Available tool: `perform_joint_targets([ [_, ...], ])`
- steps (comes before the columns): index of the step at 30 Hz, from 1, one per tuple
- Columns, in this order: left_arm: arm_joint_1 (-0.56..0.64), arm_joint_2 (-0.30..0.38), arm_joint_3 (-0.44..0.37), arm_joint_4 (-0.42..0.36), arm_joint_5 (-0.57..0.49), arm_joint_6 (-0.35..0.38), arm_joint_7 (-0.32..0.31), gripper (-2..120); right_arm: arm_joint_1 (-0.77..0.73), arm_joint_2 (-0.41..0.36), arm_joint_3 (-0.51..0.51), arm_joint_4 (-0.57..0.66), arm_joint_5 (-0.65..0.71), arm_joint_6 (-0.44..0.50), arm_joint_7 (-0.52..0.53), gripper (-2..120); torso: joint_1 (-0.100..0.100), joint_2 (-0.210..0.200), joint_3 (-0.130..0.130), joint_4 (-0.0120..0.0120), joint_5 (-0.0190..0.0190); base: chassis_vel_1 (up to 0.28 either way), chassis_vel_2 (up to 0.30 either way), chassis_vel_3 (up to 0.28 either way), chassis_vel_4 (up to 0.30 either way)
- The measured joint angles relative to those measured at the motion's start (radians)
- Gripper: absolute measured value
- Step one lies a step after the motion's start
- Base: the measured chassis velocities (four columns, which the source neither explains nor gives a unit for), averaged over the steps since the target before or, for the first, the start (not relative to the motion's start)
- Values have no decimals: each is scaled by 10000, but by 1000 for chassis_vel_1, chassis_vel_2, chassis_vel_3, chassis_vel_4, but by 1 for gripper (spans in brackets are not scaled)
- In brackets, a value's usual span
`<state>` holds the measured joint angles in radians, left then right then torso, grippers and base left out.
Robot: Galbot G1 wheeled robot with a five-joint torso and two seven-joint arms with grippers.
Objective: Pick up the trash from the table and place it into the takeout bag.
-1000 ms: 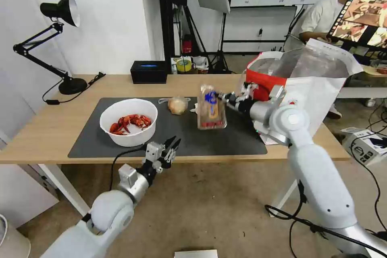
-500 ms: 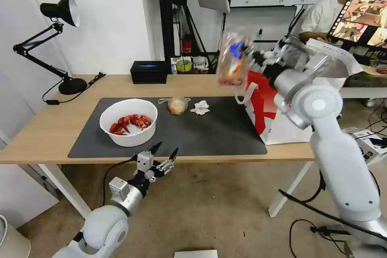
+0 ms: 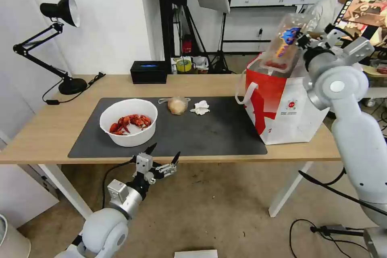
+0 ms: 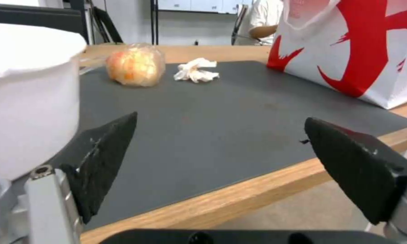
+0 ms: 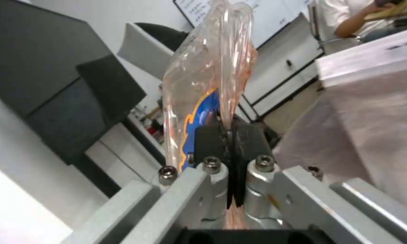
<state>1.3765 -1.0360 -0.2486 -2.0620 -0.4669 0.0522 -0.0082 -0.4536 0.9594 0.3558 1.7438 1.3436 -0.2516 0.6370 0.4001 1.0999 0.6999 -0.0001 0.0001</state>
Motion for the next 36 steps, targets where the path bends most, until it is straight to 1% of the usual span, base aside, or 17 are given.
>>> perform_joint_targets([
  [7, -150, -87, 153, 160, 0, 0, 5, 100, -465, -37, 125, 74, 73, -78, -44, 0, 0, 0, 1, 1, 0, 0, 0, 0, 0],
  [14, -277, -69, 221, 220, -17, 18, 7, 100, -732, 128, 239, 123, 365, -275, -73, 0, 0, 0, 1, 2, -1, 0, 0, 0, 0],
  [17, -334, 3, 232, 232, -44, 29, 8, 100, -785, 178, 277, 119, 425, -317, -64, 14, 0, 0, 1, 2, -2, 0, 0, 0, 0],
  [18, -334, 3, 232, 232, -44, 29, 8, 100, -785, 178, 277, 119, 425, -317, -64, 14, 0, 0, 1, 2, -2, 0, 0, 0, 0],
  [20, -394, 21, 258, 249, -70, 36, 8, 100, -812, 178, 296, 122, 446, -336, -65, 26, 0, 0, 1, 2, -2, 0, 0, 0, 0],
  [21, -394, 21, 258, 249, -70, 36, 8, 100, -812, 178, 296, 122, 446, -336, -65, 26, 0, 0, 1, 2, -2, 0, 0, 0, 0],
  [23, -479, 20, 318, 262, -79, 50, 8, 100, -832, 186, 311, 109, 455, -346, -70, 34, -1, 0, 0, 1, -2, 0, 0, 0, 0],
  [24, -479, 20, 318, 262, -79, 50, 8, 100, -832, 186, 311, 109, 455, -346, -70, 34, -1, 0, 0, 1, -2, 0, 0, 0, 0],
  [25, -515, 10, 349, 264, -81, 56, 8, 100, -846, 190, 313, 106, 462, -354, -77, 41, -1, 0, 0, 1, -1, 0, 0, 0, 0],
  [27, -530, 3, 372, 265, -82, 65, 8, 100, -856, 189, 313, 132, 481, -375, -122, 52, 0, 0, 1, 1, -1, 0, 0, 0, 0],
  [28, -530, 3, 372, 265, -82, 65, 8, 100, -856, 189, 313, 132, 481, -375, -122, 52, 0, 0, 1, 1, -1, 0, 0, 0, 0],
  [31, -512, 11, 354, 265, -83, 67, 6, 100, -922, 94, 306, 350, 503, -407, -479, 64, 0, 0, 1, 2, -2, 0, 0, 0, 0],
  [32, -512, 11, 354, 265, -83, 67, 6, 100, -922, 94, 306, 350, 503, -407, -479, 64, 0, 0, 1, 2, -2, 0, 0, 0, 0],
  [33, -493, 17, 312, 265, -82, 67, 7, 100, -993, -8, 273, 564, 504, -422, -802, 70, -1, 0, 0, 1, -1, 0, 0, 0, 0],
  [34, -481, 20, 287, 265, -82, 67, 6, 100, -1034, -85, 234, 723, 498, -457, -1026, 73, 0, 1, 0, 0, -1, 0, 0, 0, 0],
  [35, -464, 21, 262, 265, -83, 67, 6, 100, -1094, -205, 147, 993, 447, -558, -1364, 80, -1, 1, 0, 0, -2, 0, 0, 0, 0],
  [36, -464, 21, 262, 265, -83, 67, 6, 100, -1094, -205, 147, 993, 447, -558, -1364, 80, -1, 1, 0, 0, -2, 0, 0, 0, 0],
])
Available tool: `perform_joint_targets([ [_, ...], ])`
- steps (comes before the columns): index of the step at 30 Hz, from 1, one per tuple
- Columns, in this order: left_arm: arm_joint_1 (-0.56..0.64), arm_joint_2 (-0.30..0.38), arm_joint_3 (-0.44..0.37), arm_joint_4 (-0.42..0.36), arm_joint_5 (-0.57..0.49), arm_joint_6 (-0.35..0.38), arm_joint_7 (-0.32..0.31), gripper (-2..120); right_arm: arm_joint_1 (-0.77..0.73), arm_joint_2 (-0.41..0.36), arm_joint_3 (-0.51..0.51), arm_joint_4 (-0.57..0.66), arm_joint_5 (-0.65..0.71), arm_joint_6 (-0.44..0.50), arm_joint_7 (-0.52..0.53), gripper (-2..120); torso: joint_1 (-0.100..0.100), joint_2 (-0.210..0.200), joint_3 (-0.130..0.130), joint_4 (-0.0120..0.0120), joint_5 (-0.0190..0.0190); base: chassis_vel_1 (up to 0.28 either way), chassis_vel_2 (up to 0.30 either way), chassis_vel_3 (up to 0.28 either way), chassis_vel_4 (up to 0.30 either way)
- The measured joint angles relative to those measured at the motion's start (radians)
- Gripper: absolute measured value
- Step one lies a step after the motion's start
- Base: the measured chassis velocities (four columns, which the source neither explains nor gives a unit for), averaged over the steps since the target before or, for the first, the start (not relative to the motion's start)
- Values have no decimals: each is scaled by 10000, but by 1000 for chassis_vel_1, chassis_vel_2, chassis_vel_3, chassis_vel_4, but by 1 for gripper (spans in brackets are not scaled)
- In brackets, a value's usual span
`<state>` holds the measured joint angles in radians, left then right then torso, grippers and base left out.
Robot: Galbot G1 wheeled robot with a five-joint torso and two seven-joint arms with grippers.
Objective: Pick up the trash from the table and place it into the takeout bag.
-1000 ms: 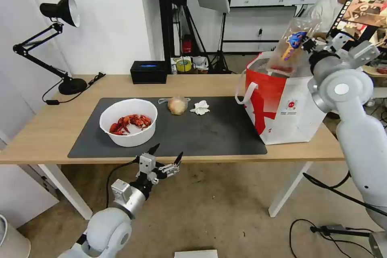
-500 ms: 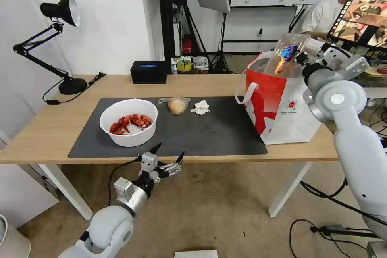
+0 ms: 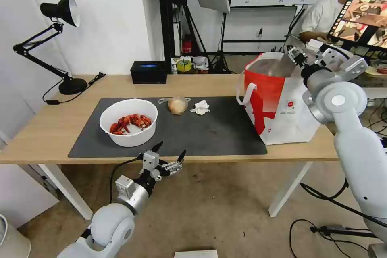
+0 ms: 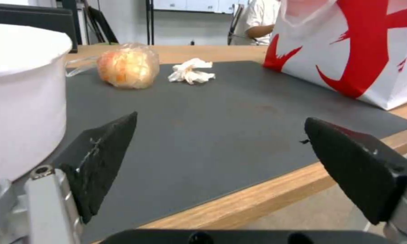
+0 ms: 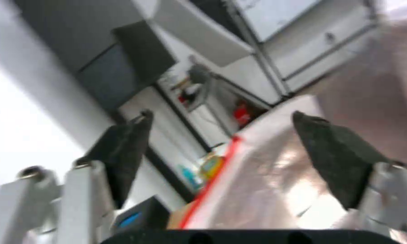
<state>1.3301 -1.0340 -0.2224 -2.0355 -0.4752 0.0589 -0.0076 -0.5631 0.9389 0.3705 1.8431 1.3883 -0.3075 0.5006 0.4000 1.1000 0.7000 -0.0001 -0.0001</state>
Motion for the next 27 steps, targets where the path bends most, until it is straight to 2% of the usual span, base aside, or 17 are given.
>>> perform_joint_targets([
  [2, 33, -7, -33, 0, -2, 0, -1, 100, -138, -208, -221, 441, -145, -200, -482, 90, 0, 0, 0, 2, 0, 0, 0, 0, 0],
  [6, 97, -38, -95, -1, -13, -11, -1, 100, -641, -574, -455, 1107, -511, -674, -1251, 99, 0, 0, 0, 2, -1, 0, 0, 0, 0],
  [8, 129, -38, -136, -5, -14, -23, -1, 100, -921, -712, -488, 1327, -687, -802, -1595, 100, 0, 0, 0, 2, -1, 0, 0, 0, 0],
  [11, 226, 12, -250, -43, -15, -64, 0, 100, -1878, -1102, -505, 1919, -1708, -918, -2643, 100, 0, 0, 0, 1, 1, 0, 0, 0, 0],
  [12, 226, 12, -250, -43, -15, -64, 0, 100, -1878, -1102, -505, 1919, -1708, -918, -2643, 100, 0, 0, 0, 1, 1, 0, 0, 0, 0],
  [15, 303, 62, -338, -43, -12, -214, 5, 100, -2925, -1429, -367, 2416, -2816, -842, -3510, 100, -1, 0, 0, 0, 2, 0, 0, 0, 0],
  [20, 403, 82, -438, 42, 66, -383, 60, 100, -4257, -1550, 14, 2874, -3730, -479, -4096, 100, -1, 0, 0, 0, 1, 0, 0, 0, 0],
  [27, 981, 13, -1329, 119, 288, -871, 370, 100, -6611, -1260, 684, 3338, -5376, 309, -4606, 100, -2, 0, 0, 1, 0, 0, 0, 0, 0],
])
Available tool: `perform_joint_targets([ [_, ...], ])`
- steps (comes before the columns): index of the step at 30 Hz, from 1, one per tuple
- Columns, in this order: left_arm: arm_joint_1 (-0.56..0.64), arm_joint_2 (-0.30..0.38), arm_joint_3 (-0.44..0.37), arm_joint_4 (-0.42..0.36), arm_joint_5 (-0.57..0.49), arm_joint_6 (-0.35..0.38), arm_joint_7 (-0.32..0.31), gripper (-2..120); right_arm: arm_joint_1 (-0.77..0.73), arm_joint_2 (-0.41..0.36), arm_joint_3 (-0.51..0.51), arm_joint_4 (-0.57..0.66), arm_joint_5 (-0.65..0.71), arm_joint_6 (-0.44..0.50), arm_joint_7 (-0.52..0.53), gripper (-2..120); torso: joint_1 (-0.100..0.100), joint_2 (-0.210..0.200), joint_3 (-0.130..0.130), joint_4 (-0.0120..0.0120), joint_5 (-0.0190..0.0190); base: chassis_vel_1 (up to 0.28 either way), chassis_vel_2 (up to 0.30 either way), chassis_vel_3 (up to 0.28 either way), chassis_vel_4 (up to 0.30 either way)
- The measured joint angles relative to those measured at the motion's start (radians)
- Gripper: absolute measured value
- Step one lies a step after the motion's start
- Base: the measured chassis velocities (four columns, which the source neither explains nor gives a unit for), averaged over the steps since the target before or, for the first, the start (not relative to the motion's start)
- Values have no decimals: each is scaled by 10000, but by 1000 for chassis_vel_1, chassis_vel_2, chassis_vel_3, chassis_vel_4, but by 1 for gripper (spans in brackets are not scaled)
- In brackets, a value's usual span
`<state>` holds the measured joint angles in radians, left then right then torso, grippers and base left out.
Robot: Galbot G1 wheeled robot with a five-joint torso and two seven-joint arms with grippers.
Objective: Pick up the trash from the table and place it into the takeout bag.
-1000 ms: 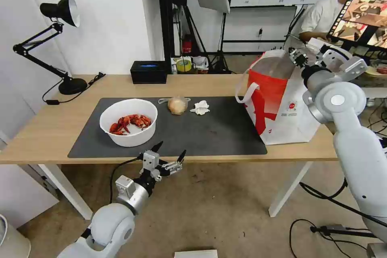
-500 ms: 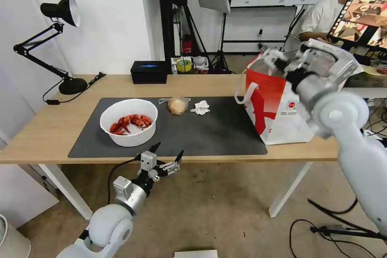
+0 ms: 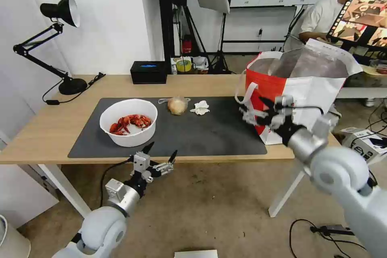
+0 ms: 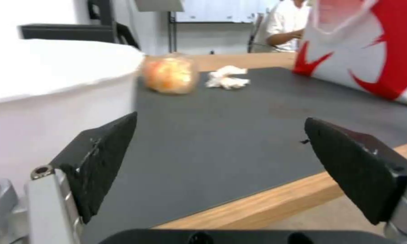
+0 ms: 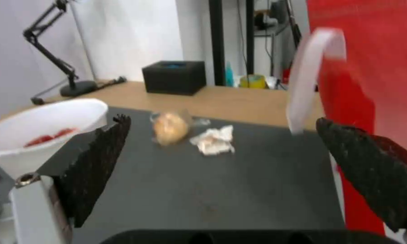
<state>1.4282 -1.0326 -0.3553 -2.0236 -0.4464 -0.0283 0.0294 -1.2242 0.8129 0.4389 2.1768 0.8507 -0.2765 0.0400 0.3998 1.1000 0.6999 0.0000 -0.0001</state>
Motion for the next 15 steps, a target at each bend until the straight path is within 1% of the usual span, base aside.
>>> perform_joint_targets([
  [1, 0, 0, 0, 0, 0, 0, 0, 100, 0, 0, 0, 0, 0, 0, 0, 100, 0, 0, 0, 0, 0, 0, 0, 0, 0],
  [3, 236, -9, -252, 86, 43, -141, 20, 100, -615, 229, 117, -34, -526, 431, -109, 100, 1, 1, 0, -1, 0, 0, 0, 0, 0],
  [4, 439, -19, -466, 159, 66, -250, 57, 100, -1122, 450, 204, -126, -914, 881, -231, 100, 0, 0, -1, -1, 1, 0, 0, 0, 0],
  [5, 439, -19, -466, 159, 66, -250, 57, 100, -1122, 450, 204, -126, -914, 881, -231, 100, 0, 0, -1, -1, 1, 0, 0, 0, 0],
  [6, 611, -38, -644, 219, 71, -337, 96, 100, -1501, 652, 260, -214, -1161, 1302, -326, 100, 0, 0, 0, 0, 2, 0, 0, 0, 0],
  [8, 789, -76, -831, 300, 72, -449, 150, 100, -1985, 935, 353, -351, -1545, 1833, -441, 100, 0, 0, -1, 1, 0, 0, 0, 0, 0],
  [9, 789, -76, -831, 300, 72, -449, 150, 100, -1985, 935, 353, -351, -1545, 1833, -441, 100, 0, 0, -1, 1, 0, 0, 0, 0, 0],
  [11, 969, -158, -1061, 395, 69, -585, 187, 100, -2544, 1234, 409, -581, -2022, 2415, -569, 100, -1, 1, -1, -2, 1, 0, 0, 0, 0],
  [12, 969, -158, -1061, 395, 69, -585, 187, 100, -2544, 1234, 409, -581, -2022, 2415, -569, 100, -1, 1, -1, -2, 1, 0, 0, 0, 0],
  [13, 1039, -224, -1159, 421, 59, -623, 191, 100, -2794, 1357, 415, -728, -2243, 2713, -622, 100, 0, 1, 0, -1, -1, 0, 0, 0, 0],
  [15, 1128, -308, -1276, 431, 50, -649, 196, 100, -3085, 1497, 415, -932, -2518, 3019, -688, 100, 0, 1, -1, -1, 1, 0, 0, 0, 0],
])
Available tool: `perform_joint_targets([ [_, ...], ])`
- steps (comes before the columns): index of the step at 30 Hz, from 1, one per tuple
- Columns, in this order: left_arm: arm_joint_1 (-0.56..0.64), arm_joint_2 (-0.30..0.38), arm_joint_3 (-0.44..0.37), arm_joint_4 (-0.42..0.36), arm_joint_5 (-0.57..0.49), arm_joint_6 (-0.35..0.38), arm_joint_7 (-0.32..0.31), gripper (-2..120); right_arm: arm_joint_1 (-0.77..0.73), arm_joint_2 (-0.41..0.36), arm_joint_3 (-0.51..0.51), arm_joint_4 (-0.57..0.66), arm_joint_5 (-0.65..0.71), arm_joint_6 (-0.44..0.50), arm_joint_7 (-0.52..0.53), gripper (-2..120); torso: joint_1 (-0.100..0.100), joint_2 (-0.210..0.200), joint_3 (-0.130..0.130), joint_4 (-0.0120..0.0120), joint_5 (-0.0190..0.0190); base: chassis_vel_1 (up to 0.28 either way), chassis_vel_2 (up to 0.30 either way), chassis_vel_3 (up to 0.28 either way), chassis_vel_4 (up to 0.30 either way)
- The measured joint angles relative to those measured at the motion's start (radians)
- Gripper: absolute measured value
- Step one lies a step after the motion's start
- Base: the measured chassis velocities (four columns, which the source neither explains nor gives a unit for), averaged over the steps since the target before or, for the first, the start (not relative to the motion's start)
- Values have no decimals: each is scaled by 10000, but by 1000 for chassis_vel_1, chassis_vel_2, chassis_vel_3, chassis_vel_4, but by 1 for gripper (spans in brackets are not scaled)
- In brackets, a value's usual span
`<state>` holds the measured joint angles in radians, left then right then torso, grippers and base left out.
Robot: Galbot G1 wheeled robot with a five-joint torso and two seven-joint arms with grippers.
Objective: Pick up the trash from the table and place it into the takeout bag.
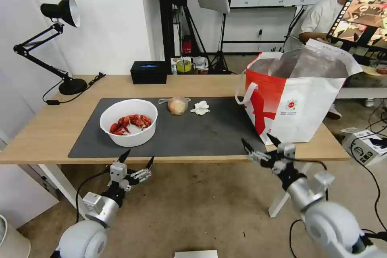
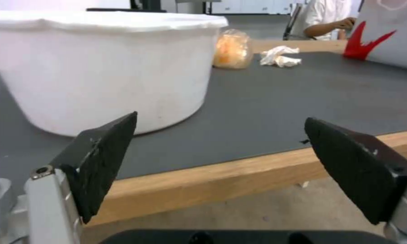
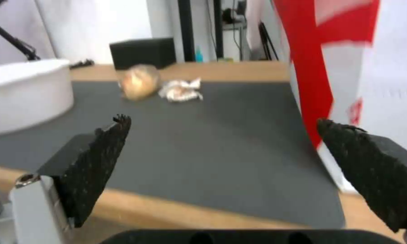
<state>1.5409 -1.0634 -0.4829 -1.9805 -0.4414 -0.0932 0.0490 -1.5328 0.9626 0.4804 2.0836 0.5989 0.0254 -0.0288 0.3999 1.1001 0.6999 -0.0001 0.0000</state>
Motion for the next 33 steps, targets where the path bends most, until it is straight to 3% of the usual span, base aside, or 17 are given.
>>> perform_joint_targets([
  [26, 306, -401, -174, 210, 85, -129, 163, 100, -152, 209, -313, -320, -80, 8, -50, 100, 1, 0, 1, 1, -1, 0, 0, 0, 0],
  [33, 277, -491, -129, 234, 116, -137, 171, 100, 845, -119, -943, -363, 158, -308, 192, 100, 1, -1, 1, 1, 0, 0, 0, 0, 0],
])
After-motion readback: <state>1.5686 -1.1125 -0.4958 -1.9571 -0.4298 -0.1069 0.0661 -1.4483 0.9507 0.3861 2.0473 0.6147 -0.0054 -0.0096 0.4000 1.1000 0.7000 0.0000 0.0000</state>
